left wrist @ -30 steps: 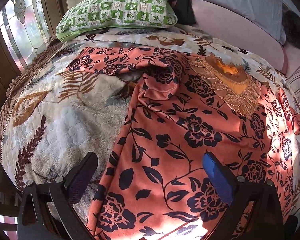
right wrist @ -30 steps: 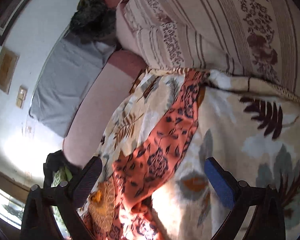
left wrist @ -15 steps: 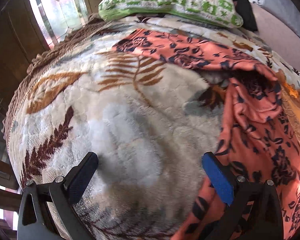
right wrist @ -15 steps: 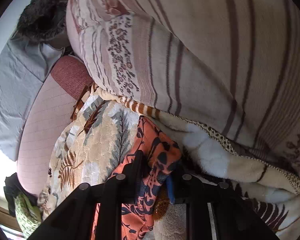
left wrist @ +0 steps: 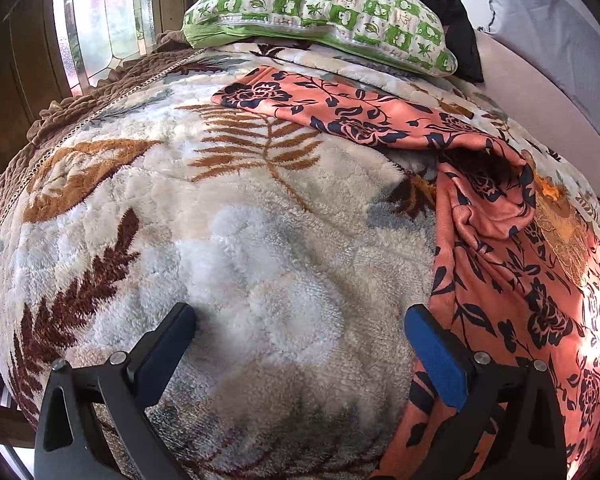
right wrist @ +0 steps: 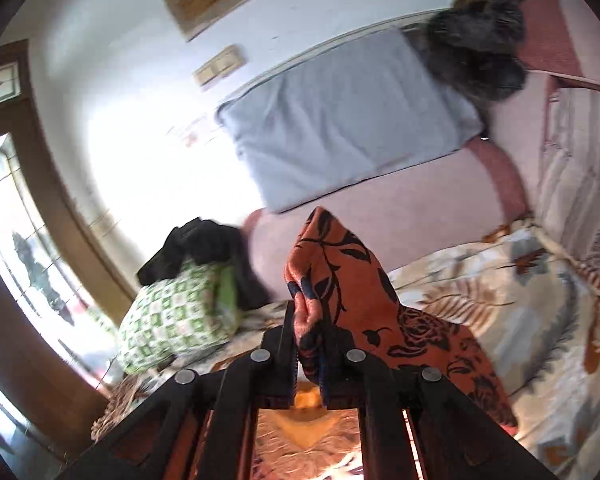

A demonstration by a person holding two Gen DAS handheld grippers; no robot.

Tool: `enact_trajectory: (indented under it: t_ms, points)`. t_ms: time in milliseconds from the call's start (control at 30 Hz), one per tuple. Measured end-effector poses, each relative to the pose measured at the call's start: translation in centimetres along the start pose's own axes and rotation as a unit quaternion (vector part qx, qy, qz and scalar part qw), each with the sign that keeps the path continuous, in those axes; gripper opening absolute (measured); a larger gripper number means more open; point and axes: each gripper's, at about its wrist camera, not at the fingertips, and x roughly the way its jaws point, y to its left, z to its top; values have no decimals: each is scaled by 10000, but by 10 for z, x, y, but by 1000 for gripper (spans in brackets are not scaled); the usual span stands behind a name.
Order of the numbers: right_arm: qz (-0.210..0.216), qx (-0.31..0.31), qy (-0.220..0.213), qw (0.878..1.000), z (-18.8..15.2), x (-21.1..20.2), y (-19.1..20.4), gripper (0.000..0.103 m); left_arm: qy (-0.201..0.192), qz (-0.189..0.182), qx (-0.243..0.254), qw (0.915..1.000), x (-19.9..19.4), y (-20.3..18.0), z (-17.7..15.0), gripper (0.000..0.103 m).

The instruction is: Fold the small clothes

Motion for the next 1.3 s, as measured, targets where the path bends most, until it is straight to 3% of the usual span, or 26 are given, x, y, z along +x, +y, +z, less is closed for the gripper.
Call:
enact_trajectory:
  t_ms: [133,167,267,333,400,600,667,700,733,800,967,1200,1233,1300]
  points:
    - [565,243,703,9956,-81,59,63,9,-16,-259,-188,9995,-4,8,2,103]
    - [629,306,953,9930,-105,79,69,15,-17,-317,-225,9992,-5,10,2,103]
    - [355,191,2198,9747,-185,139,73,94,-2,-435,-223,9988,-8,14,2,103]
    - [371,547,2661,9617,-221,152,53,94,-2,-498,-256,9984,-11,15,2,103]
    - [347,802,2593,9618,-229,138,25,94,-47,-589,-393,9975,-14,18,4,103]
    - [400,1395,1971,9696,-180,114,-45,94,-203,-1057,-911,9900,-25,26,21,103]
    - [262,1667,2116,9627,-186,129,-74,102,-273,-1274,-953,9869,-26,27,36,103]
    - [-52,1748,2416,9545,-190,139,-88,101,-281,-1403,-1006,9846,-26,28,46,103]
    - [-151,1876,2593,9473,-196,144,-104,101,-275,-1550,-1074,9817,-24,29,57,103]
    - [139,1736,2282,9579,-198,134,-105,102,-279,-1911,-1288,9727,-15,35,81,103]
    - [24,1181,2416,9632,-200,139,-94,102,45,-2508,-2133,9442,41,55,138,103]
    - [64,1341,2383,9619,-202,138,-99,102,265,-2406,-3172,9169,103,84,165,102]
    - [61,1341,2390,9617,-202,138,-99,102,265,-2374,-3296,9134,107,87,164,98]
    - [64,1333,2397,9616,-203,139,-99,102,165,-2266,-3362,9140,109,88,165,96]
